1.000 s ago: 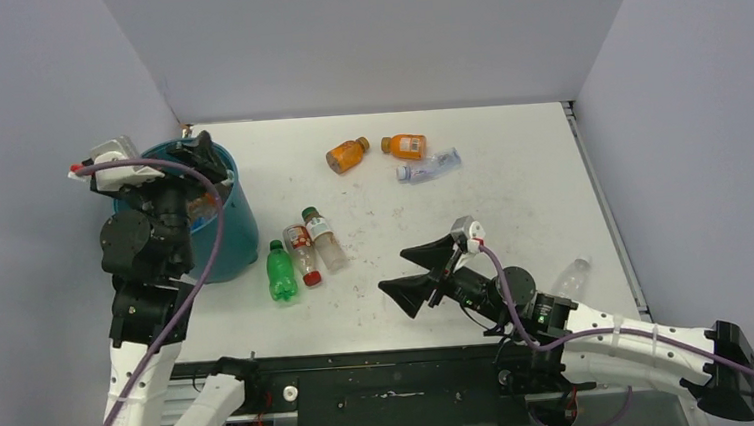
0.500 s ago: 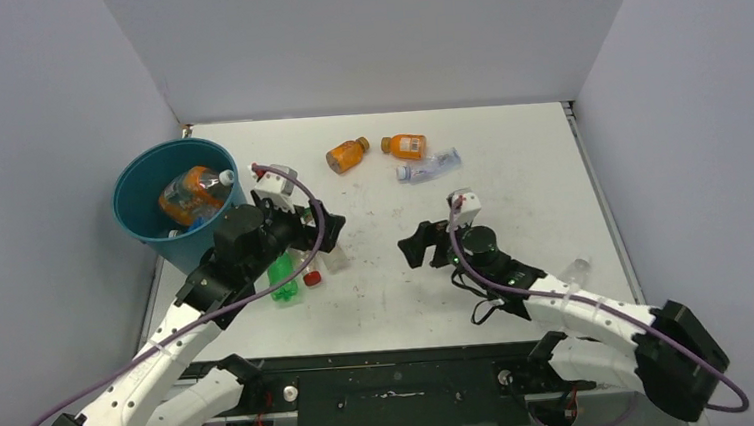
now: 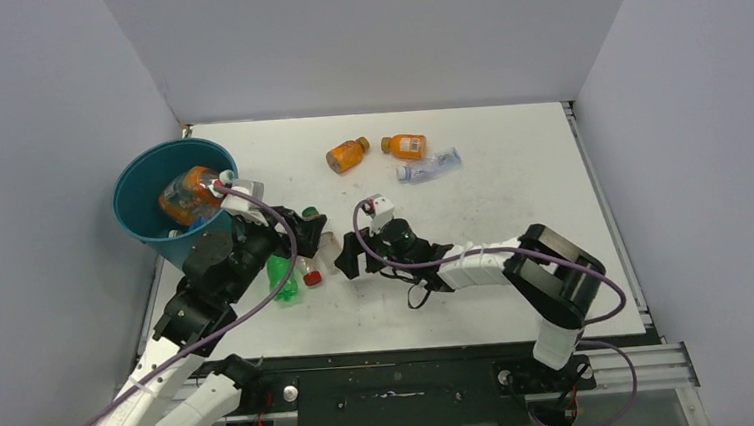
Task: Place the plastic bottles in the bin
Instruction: Pick up the plastic bottle at the center of the board.
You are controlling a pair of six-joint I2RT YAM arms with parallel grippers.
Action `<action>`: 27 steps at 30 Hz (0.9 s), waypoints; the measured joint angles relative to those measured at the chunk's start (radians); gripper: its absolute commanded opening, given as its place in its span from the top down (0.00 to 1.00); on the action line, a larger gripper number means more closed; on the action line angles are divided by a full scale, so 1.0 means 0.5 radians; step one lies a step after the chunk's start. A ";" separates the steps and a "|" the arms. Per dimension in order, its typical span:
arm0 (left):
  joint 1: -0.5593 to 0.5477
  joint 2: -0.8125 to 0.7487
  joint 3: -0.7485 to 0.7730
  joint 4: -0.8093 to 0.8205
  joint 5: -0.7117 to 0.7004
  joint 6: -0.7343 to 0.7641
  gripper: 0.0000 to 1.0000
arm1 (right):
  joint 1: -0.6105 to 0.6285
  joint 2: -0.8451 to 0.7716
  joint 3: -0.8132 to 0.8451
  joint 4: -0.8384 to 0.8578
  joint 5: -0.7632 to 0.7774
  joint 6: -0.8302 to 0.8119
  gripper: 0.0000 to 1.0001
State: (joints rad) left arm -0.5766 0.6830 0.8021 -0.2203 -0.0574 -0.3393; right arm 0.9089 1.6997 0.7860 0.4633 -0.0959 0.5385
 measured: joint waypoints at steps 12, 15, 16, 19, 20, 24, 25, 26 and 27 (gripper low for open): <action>0.005 -0.387 -0.372 0.238 -0.217 0.012 0.04 | -0.009 0.584 0.480 0.056 -0.078 0.066 0.07; 0.005 -0.401 -0.372 0.272 -0.244 0.013 0.04 | -0.009 0.670 0.594 0.044 -0.101 0.064 0.04; 0.005 -0.403 -0.372 0.282 -0.246 0.013 0.04 | -0.009 0.697 0.632 0.043 -0.105 0.063 0.02; 0.005 -0.403 -0.372 0.297 -0.251 0.012 0.04 | -0.010 0.757 0.716 0.042 -0.111 0.063 0.07; 0.005 -0.402 -0.372 0.299 -0.252 0.012 0.04 | -0.010 0.764 0.724 0.041 -0.111 0.061 0.11; 0.005 -0.402 -0.372 0.300 -0.253 0.012 0.04 | -0.010 0.768 0.724 0.035 -0.101 0.053 0.27; 0.005 -0.402 -0.372 0.300 -0.253 0.012 0.04 | -0.010 0.768 0.723 0.029 -0.098 0.051 0.31; 0.005 -0.401 -0.372 0.301 -0.253 0.012 0.04 | -0.011 0.768 0.718 0.028 -0.092 0.049 0.34; 0.005 -0.401 -0.372 0.301 -0.253 0.012 0.04 | -0.011 0.768 0.709 0.034 -0.086 0.048 0.36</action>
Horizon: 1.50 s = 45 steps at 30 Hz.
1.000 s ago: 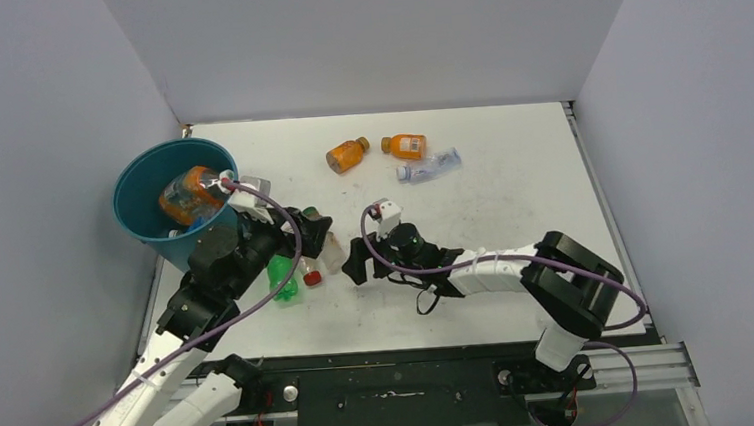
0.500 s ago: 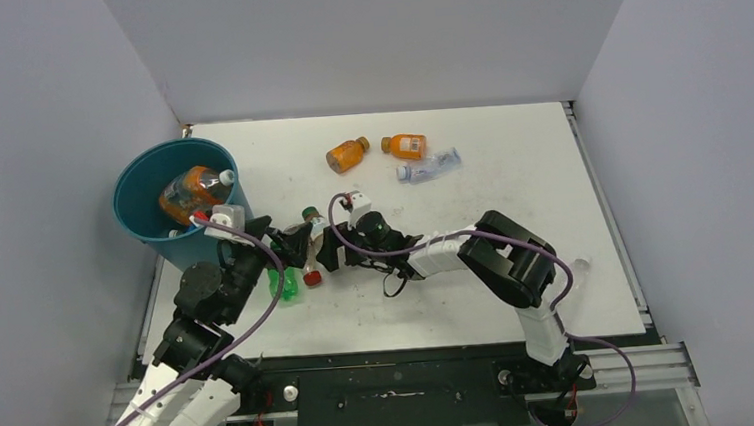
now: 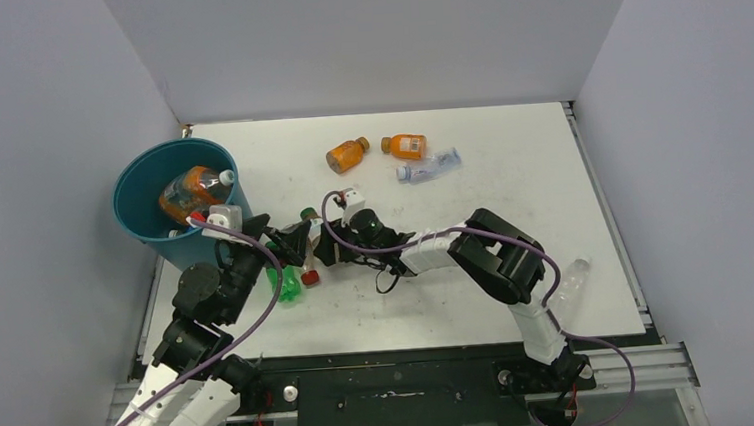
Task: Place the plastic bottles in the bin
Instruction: Pick up the plastic bottle at the center of the board.
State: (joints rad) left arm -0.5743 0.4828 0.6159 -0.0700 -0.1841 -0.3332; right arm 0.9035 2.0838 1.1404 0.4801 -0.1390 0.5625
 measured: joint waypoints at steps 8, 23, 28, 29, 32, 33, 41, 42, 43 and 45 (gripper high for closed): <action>0.001 -0.001 0.000 -0.001 -0.016 0.005 0.04 | -0.002 -0.075 -0.218 0.188 0.043 0.009 0.53; 0.006 -0.018 -0.039 0.079 0.031 -0.040 0.04 | 0.105 -1.164 -1.154 0.159 0.212 -0.142 0.95; 0.041 -0.027 -0.177 0.381 0.247 -0.323 0.04 | 0.346 -1.801 -1.348 0.301 0.356 -0.265 0.95; 0.043 -0.014 -0.191 0.430 0.301 -0.388 0.04 | 0.383 -1.887 -1.384 0.343 0.385 -0.283 0.95; 0.050 0.097 -0.195 0.629 0.514 -0.652 0.04 | 0.471 -2.105 -1.522 0.447 0.484 -0.343 0.95; 0.049 0.138 -0.190 0.674 0.577 -0.732 0.04 | 0.494 -2.167 -1.572 0.474 0.515 -0.360 0.95; 0.049 0.372 -0.185 1.025 0.973 -1.167 0.03 | 0.551 -2.440 -1.785 0.631 0.668 -0.423 0.95; 0.049 0.392 -0.185 1.063 1.011 -1.202 0.01 | 0.552 -2.459 -1.802 0.667 0.674 -0.423 0.95; 0.049 0.414 -0.183 1.088 1.045 -1.226 0.00 | 0.553 -2.473 -1.814 0.694 0.684 -0.423 0.95; 0.048 0.465 -0.172 1.110 1.097 -1.270 0.07 | 0.556 -2.479 -1.823 0.740 0.691 -0.423 0.95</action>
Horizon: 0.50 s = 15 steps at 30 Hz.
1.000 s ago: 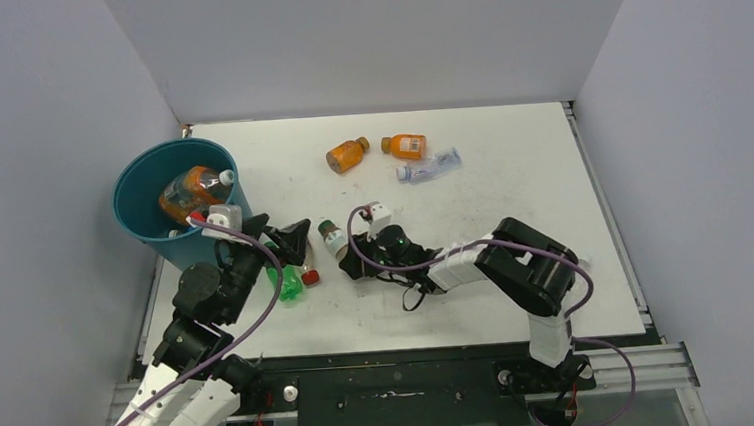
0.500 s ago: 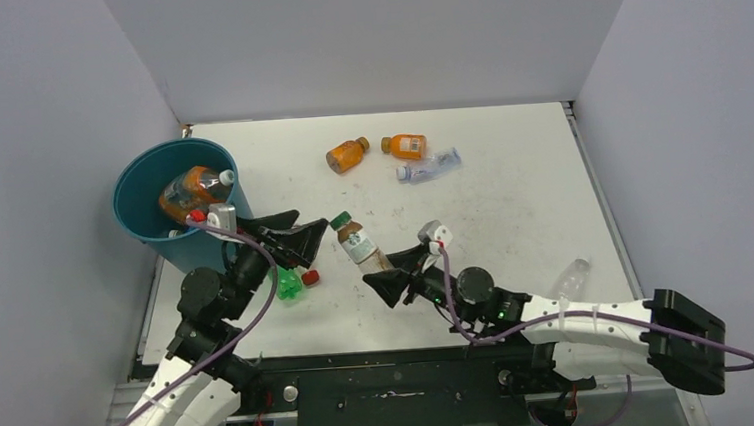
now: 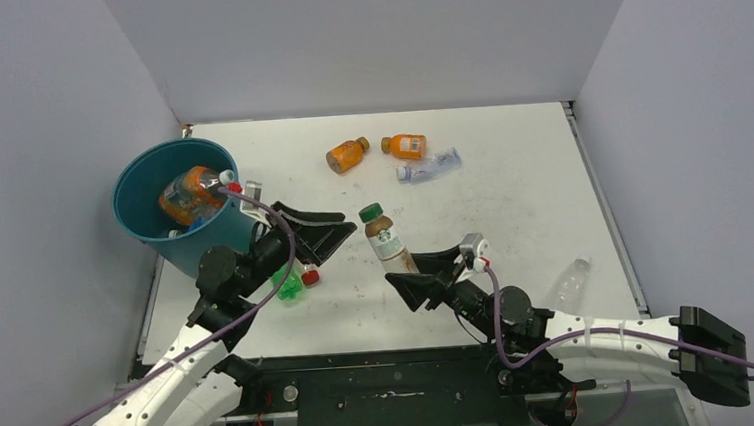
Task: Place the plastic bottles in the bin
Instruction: Pick up the plastic bottle at the center of the board.
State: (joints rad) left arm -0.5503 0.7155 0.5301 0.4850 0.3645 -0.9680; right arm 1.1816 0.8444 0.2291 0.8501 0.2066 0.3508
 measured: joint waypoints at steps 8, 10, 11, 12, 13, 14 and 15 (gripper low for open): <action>-0.079 0.240 0.101 -0.010 0.124 -0.047 0.14 | 0.047 0.034 -0.002 0.124 0.010 -0.001 0.95; -0.095 0.259 0.123 -0.027 0.127 -0.040 0.18 | 0.050 0.047 -0.002 0.140 0.011 -0.006 0.95; -0.104 0.261 0.131 -0.032 0.126 -0.035 0.20 | 0.053 0.053 -0.002 0.147 0.011 -0.009 0.95; -0.107 0.262 0.136 -0.037 0.126 -0.031 0.23 | 0.056 0.057 -0.002 0.150 0.013 -0.013 0.95; -0.112 0.262 0.143 -0.040 0.124 -0.029 0.25 | 0.061 0.061 -0.002 0.153 0.014 -0.016 0.95; -0.115 0.262 0.148 -0.042 0.122 -0.024 0.27 | 0.065 0.062 -0.002 0.153 0.013 -0.020 0.95; -0.116 0.262 0.154 -0.047 0.121 -0.017 0.28 | 0.073 0.062 -0.002 0.153 0.014 -0.024 0.95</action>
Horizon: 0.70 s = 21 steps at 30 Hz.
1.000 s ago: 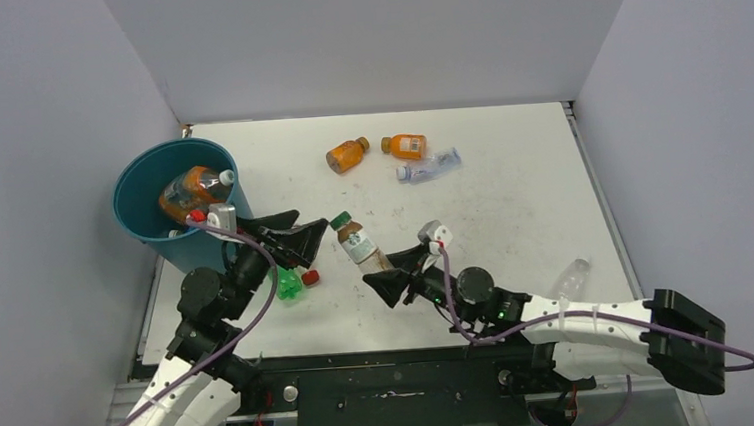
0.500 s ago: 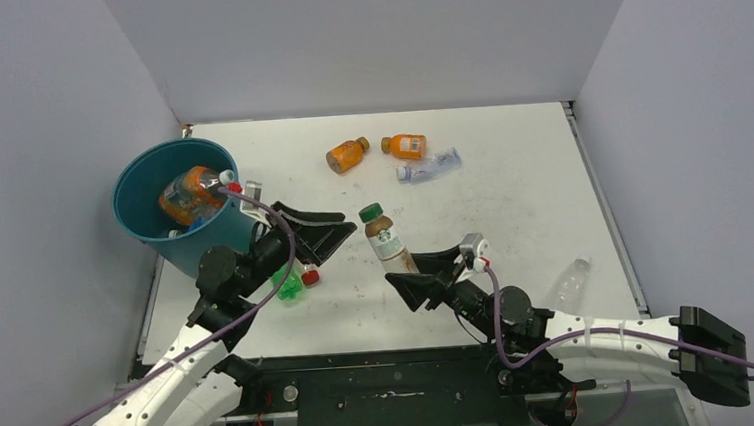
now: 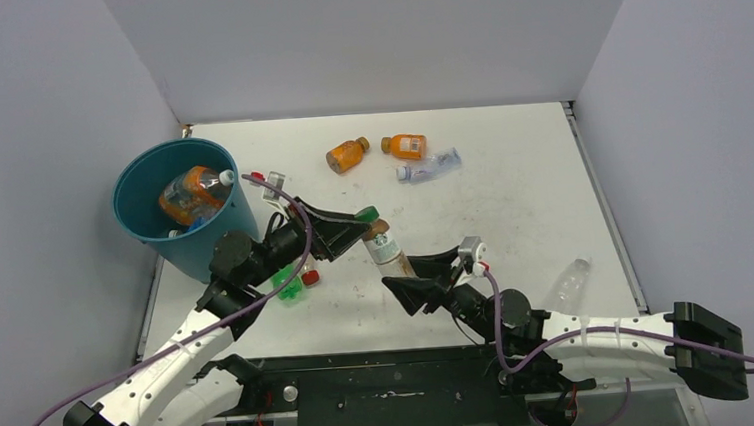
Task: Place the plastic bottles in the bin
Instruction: Pick up the plastic bottle at the center of the board.
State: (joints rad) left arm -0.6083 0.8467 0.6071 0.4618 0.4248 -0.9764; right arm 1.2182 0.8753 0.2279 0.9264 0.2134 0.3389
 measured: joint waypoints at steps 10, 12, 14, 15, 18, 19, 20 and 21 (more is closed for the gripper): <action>-0.063 0.094 0.093 -0.121 -0.053 0.121 0.63 | 0.038 0.000 0.000 0.002 0.008 -0.044 0.95; -0.080 0.109 0.098 -0.143 -0.076 0.153 0.74 | 0.043 0.002 0.000 0.000 0.012 -0.055 0.95; -0.092 0.116 0.105 -0.156 -0.094 0.179 0.86 | 0.046 0.012 0.000 -0.001 0.021 -0.064 0.92; -0.095 0.118 0.109 -0.161 -0.098 0.187 0.92 | 0.050 0.021 0.001 0.001 0.024 -0.068 0.87; -0.105 0.130 0.128 -0.185 -0.098 0.220 1.00 | 0.056 0.040 0.005 -0.002 0.040 -0.078 0.44; -0.105 0.133 0.134 -0.194 -0.097 0.232 1.00 | 0.059 0.040 0.008 -0.011 0.046 -0.079 0.31; -0.107 0.134 0.140 -0.202 -0.098 0.243 1.00 | 0.063 0.040 0.019 -0.035 0.051 -0.079 0.08; -0.108 0.134 0.146 -0.212 -0.098 0.248 1.00 | 0.068 0.040 0.041 -0.084 0.050 -0.083 0.07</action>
State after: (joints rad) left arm -0.6624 0.9138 0.6800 0.3557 0.3756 -0.8524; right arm 1.2522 0.8955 0.2485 0.8845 0.2386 0.2974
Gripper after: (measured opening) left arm 0.401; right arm 0.664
